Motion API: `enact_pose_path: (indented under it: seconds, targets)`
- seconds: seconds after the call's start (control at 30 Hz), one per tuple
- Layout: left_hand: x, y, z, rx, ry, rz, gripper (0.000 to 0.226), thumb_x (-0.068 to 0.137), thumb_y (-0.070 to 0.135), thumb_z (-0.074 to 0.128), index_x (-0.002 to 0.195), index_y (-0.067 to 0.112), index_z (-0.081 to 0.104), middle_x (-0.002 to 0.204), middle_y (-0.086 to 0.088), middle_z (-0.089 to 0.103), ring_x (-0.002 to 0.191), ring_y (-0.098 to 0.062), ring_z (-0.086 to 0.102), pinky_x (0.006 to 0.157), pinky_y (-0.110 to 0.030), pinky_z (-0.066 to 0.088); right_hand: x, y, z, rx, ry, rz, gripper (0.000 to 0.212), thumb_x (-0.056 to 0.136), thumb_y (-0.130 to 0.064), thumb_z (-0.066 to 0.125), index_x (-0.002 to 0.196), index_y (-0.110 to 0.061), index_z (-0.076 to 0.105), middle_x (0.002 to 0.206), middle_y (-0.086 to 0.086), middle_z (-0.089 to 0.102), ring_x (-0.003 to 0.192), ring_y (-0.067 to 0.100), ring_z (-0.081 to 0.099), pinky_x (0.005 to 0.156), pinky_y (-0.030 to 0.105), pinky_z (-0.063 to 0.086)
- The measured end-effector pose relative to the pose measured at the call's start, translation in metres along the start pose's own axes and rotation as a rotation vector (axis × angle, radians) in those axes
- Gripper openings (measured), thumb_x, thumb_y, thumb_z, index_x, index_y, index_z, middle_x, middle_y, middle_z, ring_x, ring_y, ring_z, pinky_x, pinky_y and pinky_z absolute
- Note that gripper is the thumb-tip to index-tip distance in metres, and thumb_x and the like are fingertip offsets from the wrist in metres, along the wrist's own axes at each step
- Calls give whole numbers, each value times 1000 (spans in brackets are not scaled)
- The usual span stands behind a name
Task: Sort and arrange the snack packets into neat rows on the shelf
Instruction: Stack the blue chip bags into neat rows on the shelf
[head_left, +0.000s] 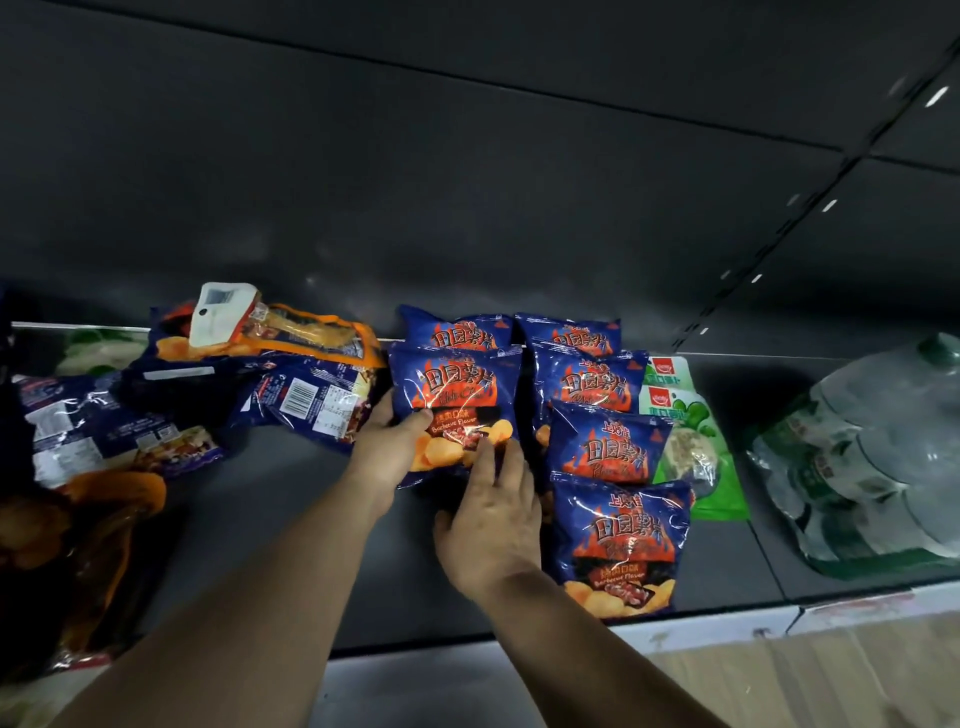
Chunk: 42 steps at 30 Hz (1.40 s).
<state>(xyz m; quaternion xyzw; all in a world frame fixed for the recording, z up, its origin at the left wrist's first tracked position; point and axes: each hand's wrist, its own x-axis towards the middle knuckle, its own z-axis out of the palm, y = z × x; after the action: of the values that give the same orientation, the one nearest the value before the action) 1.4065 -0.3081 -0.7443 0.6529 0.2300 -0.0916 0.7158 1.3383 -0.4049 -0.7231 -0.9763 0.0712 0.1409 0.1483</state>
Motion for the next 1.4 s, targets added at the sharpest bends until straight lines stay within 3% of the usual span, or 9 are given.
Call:
enact_pose_path:
  seconds: [0.2,0.53,0.63,0.7,0.77,0.87,1.07,1.23,1.4]
  targets:
    - [0,-12,3,251,87,121,51,88,20,63,137,23,48,115,3,62,108,-17,57,92,-26,41,1,3,4,-57,13,-37,79,91,-28,48,151,-19,-4,157,12,-8,145,30,2,116,41,11]
    - [-9,-15,0,390,51,101,43,88,34,63,128,24,54,116,0,65,107,-22,59,84,-23,40,1,3,3,-73,8,-42,84,91,-27,49,151,-17,-9,157,14,-10,146,30,2,117,42,8]
    - [-12,-11,-3,409,60,164,45,87,38,63,128,24,53,109,8,64,105,-16,59,81,-21,38,0,-2,7,-70,113,-72,86,80,-23,62,150,-8,16,152,23,20,138,39,27,111,48,25]
    - [-16,-5,-7,427,114,201,46,88,36,63,128,18,51,104,8,60,101,-13,57,77,-17,34,2,-4,12,-59,232,-107,86,58,-23,78,136,-3,47,127,22,53,111,39,56,88,48,48]
    - [-19,-1,-17,492,216,283,47,88,32,63,128,13,51,107,-1,61,102,-17,57,78,-21,36,4,-9,11,-26,293,-138,81,47,-25,82,122,-4,58,105,16,61,89,34,63,71,42,54]
    - [-17,6,-38,677,344,456,35,87,23,64,118,7,58,114,-13,55,108,-27,52,83,-31,40,4,-18,11,110,344,-255,64,53,-20,79,112,-5,59,95,13,59,82,34,63,69,40,54]
    - [-8,19,-86,1047,406,615,40,78,15,69,117,8,63,125,-21,48,114,-40,45,88,-48,41,-8,-29,11,195,188,-413,47,79,-14,63,125,-7,53,116,13,53,103,34,57,83,35,50]
    - [-2,11,-110,1626,184,375,64,93,22,49,148,38,21,157,-8,0,145,-30,0,115,-44,15,-9,-38,7,178,63,-388,49,90,-20,53,137,-15,41,135,6,42,121,26,46,93,30,40]
    - [6,9,-124,1554,302,433,46,96,25,46,141,34,41,144,-6,34,130,-30,33,103,-44,30,-11,-40,8,147,5,-370,47,91,-23,52,137,-18,40,134,3,41,118,23,49,91,30,41]
